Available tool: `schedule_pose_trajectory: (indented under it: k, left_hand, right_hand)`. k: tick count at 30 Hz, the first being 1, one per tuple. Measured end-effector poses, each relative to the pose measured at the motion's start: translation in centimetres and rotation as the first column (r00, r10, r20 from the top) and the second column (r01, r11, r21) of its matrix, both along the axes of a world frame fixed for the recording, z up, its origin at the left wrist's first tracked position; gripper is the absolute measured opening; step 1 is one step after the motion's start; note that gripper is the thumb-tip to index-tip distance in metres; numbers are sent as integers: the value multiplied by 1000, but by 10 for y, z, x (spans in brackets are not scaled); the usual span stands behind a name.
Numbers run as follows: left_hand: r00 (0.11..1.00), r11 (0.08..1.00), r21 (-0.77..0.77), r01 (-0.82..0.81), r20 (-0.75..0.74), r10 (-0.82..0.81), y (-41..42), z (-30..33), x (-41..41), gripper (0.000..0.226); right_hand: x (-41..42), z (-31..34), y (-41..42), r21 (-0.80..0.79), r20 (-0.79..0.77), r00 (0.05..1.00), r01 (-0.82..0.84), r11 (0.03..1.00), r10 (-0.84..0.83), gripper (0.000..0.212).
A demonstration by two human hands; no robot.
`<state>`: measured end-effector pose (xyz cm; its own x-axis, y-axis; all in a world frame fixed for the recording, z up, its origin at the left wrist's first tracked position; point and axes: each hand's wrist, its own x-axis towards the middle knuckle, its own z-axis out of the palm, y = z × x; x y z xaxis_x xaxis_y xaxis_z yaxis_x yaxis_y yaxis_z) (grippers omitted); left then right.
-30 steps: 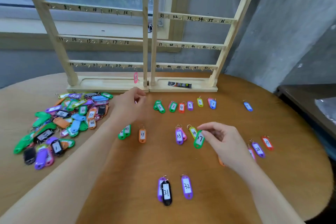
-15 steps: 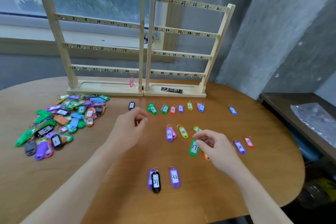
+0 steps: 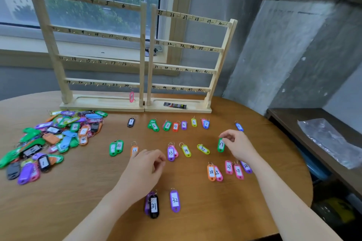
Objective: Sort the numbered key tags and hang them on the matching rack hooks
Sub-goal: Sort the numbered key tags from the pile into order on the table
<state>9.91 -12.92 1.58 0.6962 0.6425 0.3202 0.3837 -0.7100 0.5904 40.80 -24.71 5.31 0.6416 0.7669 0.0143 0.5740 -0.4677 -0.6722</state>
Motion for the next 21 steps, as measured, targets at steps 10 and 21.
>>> schedule_pose_trajectory:
  k: [10,21]
  left_hand:
    - [994,1000,-7,19,-104,-19,5,-1,12,10]
    - [995,997,71,36,-100,-29,14,0,8,12]
  right_hand:
    - [36,-10,3,-170,88,996,14,985,1,21]
    - [31,-5,9,-126,187,982,22,992,2,23]
